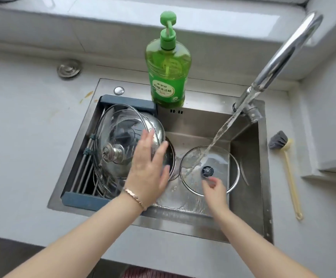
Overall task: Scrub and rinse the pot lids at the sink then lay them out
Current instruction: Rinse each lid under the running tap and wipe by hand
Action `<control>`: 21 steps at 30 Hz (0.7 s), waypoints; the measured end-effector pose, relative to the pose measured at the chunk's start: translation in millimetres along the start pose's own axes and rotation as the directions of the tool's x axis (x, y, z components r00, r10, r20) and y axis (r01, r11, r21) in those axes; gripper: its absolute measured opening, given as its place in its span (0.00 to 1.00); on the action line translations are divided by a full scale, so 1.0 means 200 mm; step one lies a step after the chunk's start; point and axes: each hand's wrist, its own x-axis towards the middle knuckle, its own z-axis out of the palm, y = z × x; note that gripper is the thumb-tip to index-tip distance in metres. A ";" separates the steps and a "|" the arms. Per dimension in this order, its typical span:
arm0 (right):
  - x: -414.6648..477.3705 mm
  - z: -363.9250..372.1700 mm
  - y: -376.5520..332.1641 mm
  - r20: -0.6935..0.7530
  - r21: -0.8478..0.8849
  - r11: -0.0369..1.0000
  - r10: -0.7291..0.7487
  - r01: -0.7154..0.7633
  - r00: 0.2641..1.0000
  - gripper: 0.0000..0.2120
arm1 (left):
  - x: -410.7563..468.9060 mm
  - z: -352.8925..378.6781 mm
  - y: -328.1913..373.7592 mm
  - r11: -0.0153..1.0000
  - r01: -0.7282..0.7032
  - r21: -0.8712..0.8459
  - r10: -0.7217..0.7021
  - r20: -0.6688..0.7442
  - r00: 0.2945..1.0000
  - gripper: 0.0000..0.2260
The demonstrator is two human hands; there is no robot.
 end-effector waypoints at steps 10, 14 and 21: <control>0.42 -0.20 0.30 0.281 0.457 0.646 0.547 -0.611 0.789 0.07 | -0.07 0.28 0.16 0.993 0.114 0.013 -0.101 0.565 0.819 0.18; 0.41 -0.13 0.32 0.211 0.418 0.714 0.525 -0.561 0.825 0.12 | -0.07 0.30 0.16 0.947 0.322 -0.011 -0.252 0.596 0.762 0.17; 0.30 -0.15 0.13 -0.054 0.391 0.888 0.285 -0.243 0.957 0.04 | -0.06 0.24 0.17 0.863 0.500 -0.068 -0.371 0.587 0.719 0.15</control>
